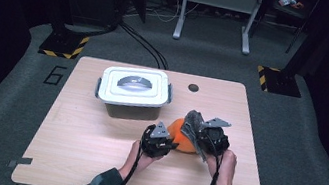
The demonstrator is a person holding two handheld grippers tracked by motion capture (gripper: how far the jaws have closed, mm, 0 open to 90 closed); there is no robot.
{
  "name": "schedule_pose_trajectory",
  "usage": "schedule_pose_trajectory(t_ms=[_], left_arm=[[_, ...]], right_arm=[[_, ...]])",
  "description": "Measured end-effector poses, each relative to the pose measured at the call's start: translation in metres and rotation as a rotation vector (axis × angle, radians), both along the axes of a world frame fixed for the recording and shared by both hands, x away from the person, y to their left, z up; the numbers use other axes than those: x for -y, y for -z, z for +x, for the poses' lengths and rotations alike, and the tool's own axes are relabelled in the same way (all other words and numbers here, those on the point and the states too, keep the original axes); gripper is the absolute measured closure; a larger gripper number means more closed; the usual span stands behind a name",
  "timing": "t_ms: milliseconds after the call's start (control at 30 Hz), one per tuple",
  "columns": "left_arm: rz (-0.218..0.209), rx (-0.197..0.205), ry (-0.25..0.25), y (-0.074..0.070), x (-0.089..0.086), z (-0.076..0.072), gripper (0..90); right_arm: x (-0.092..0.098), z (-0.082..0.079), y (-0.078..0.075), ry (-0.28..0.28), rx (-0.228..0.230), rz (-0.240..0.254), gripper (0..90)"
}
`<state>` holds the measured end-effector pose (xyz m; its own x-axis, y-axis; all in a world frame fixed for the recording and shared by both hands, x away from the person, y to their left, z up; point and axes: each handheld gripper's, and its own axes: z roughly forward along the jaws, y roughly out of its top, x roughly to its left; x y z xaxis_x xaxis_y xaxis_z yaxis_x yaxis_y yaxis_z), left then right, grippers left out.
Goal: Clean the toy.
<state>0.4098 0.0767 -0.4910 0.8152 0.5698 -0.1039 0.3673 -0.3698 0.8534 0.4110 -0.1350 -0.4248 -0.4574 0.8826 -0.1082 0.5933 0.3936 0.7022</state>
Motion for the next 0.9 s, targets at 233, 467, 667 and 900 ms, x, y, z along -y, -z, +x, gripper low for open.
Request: schedule_pose_trajectory(t_ms=[233, 467, 667, 900], left_arm=[[-0.003, -0.004, 0.0, 0.001, -0.001, 0.0, 78.8], [0.0, -0.006, 0.001, 0.003, -0.002, 0.0, 78.6], [0.0, -0.008, 0.001, 0.003, -0.002, 0.0, 78.5], [-0.001, -0.011, 0.003, 0.004, -0.003, 0.0, 78.0]], right_arm=[[0.016, 0.006, 0.007, 0.054, -0.013, 0.006, 73.7], [0.034, 0.014, 0.021, 0.115, -0.047, 0.003, 73.7], [0.041, 0.018, 0.031, 0.131, -0.062, 0.02, 73.8], [0.049, 0.027, 0.05, 0.158, -0.106, 0.016, 73.7]])
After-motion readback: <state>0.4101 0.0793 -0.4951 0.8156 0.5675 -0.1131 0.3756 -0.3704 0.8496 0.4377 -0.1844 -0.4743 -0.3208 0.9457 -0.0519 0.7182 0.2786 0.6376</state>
